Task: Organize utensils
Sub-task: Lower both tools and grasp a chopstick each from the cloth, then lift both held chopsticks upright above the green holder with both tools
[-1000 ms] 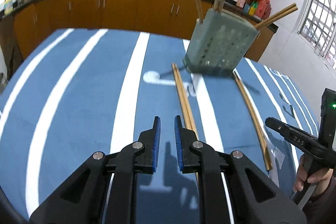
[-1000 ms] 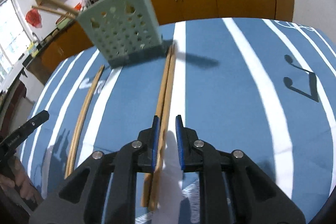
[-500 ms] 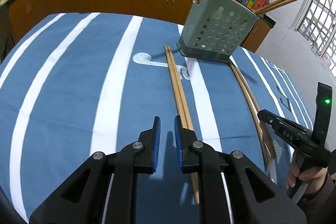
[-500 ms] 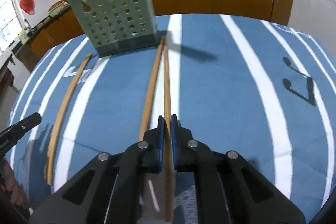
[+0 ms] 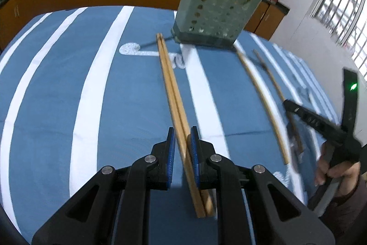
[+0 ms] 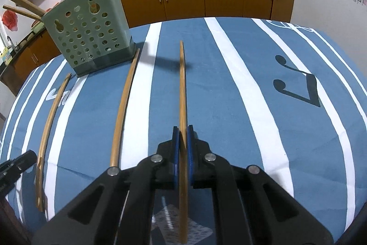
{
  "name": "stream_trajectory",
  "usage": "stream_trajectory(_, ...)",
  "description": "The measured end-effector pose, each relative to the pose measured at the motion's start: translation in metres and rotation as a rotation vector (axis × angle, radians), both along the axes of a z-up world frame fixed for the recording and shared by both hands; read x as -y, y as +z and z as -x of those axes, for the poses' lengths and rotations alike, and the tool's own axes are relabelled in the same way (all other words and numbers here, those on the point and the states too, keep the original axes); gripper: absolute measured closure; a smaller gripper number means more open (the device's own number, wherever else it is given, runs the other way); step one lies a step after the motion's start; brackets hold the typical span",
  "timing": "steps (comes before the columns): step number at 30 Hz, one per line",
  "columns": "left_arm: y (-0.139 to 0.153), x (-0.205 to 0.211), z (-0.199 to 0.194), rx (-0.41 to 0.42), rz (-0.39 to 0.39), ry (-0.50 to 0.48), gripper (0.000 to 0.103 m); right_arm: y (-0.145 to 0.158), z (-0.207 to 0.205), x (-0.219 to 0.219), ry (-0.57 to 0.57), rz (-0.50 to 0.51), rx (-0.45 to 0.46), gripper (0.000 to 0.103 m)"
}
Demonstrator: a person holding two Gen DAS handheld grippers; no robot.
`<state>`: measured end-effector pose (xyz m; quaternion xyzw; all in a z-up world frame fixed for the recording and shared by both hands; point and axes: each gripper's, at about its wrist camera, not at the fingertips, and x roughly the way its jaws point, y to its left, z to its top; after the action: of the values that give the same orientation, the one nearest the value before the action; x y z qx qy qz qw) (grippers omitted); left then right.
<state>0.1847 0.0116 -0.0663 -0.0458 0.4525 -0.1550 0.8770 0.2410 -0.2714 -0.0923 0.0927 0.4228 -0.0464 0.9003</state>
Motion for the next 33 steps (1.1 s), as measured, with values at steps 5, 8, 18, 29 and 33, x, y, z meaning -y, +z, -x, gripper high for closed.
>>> stream_trajectory(5, 0.0, -0.002, -0.002, 0.005, -0.037, 0.02, 0.089, 0.0, 0.003, -0.001, 0.008, 0.011, 0.003, 0.095)
stream_trajectory(8, -0.001, 0.003, -0.004, 0.012, -0.08, 0.023, 0.089, 0.0, 0.004, -0.004, 0.018, 0.026, 0.006, 0.095)
stream_trajectory(18, -0.002, 0.005, -0.016, 0.045, -0.149, 0.057, 0.096, 0.001, 0.008, -0.009, 0.049, 0.038, 0.007, 0.094)
stream_trajectory(29, 0.0, -0.046, -0.05, 0.041, -0.129, 0.153, 0.096, 0.002, -0.01, -0.003, 0.042, 0.045, 0.017, 0.095)
stream_trajectory(33, -0.001, -0.047, -0.049, 0.058, -0.124, 0.151, 0.096, 0.001, -0.017, 0.002, 0.038, 0.047, 0.01, 0.095)
